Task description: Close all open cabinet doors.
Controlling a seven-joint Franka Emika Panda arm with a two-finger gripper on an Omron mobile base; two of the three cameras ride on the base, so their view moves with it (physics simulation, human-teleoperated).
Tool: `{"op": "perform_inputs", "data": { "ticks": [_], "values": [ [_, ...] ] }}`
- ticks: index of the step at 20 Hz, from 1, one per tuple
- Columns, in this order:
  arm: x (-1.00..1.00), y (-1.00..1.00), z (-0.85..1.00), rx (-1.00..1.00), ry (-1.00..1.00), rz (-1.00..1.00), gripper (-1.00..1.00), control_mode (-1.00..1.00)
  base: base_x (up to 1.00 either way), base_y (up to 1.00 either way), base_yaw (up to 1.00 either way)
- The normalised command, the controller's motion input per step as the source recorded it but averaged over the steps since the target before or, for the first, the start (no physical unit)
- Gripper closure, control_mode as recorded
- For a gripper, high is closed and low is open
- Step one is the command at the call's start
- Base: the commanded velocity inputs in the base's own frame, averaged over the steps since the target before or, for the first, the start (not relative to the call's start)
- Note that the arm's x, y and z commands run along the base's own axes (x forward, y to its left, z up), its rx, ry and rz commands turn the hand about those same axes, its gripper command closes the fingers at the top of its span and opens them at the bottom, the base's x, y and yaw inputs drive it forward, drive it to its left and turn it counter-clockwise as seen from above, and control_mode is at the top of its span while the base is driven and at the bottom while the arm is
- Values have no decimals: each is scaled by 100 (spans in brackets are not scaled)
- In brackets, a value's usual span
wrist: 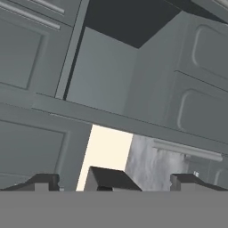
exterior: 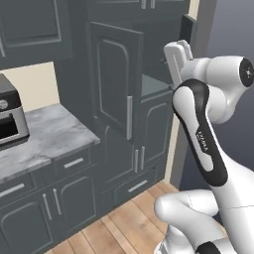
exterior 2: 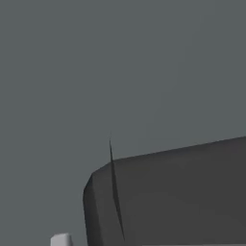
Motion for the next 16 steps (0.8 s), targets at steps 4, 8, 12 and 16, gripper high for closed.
{"op": "perform_inputs", "data": {
  "ticks": [4,8,12,16],
  "values": [
    [0,0,0,0,0,0,-100,100,27,-43,14],
    [0,0,0,0,0,0,-100,100,51,-46,12],
    [0,0,0,0,0,0,-100,100,68,-28,0],
    [0,0,0,0,0,0,-100,100,68,-19,0]
  ]
}}
